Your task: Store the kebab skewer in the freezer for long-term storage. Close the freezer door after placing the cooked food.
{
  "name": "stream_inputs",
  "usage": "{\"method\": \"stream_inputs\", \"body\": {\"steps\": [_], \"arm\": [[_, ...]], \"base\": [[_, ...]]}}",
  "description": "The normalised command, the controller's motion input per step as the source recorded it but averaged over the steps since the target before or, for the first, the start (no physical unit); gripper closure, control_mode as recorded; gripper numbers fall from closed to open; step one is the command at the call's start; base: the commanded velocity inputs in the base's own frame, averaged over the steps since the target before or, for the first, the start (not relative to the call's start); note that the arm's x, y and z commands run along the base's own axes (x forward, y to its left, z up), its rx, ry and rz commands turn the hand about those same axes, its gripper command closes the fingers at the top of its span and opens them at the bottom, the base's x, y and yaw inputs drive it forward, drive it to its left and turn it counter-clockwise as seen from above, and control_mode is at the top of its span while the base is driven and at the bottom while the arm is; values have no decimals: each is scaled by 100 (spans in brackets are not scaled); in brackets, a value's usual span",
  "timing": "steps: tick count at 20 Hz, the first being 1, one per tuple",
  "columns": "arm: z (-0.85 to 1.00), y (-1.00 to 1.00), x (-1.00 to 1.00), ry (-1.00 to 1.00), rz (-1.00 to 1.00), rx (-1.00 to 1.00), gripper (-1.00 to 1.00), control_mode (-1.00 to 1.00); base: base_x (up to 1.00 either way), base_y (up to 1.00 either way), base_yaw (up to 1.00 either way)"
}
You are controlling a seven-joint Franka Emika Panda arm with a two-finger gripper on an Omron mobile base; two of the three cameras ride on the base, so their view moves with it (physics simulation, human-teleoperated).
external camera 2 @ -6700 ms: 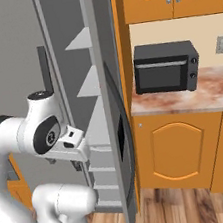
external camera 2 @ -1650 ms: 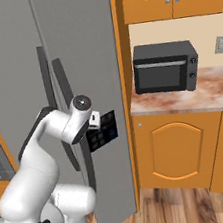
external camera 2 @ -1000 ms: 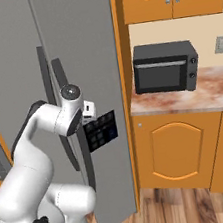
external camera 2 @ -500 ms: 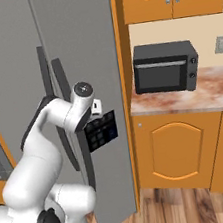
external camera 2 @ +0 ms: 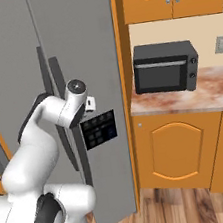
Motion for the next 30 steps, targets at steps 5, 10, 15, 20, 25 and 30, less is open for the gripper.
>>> {"method": "stream_inputs", "body": {"steps": [5,10,15,20,25,30], "arm": [[0,12,42,0,-1,0,-100,-100],[0,15,52,0,-7,-2,-100,-100],[0,18,55,-1,-12,-5,-100,-100],[0,2,55,-4,-11,0,-100,-100],[0,0,47,-5,-7,0,-100,-100],[0,0,56,0,-7,0,-100,-100]], "base": [[0,0,0],[0,0,0],[0,0,0],[0,0,0],[0,0,0],[0,0,0]]}}
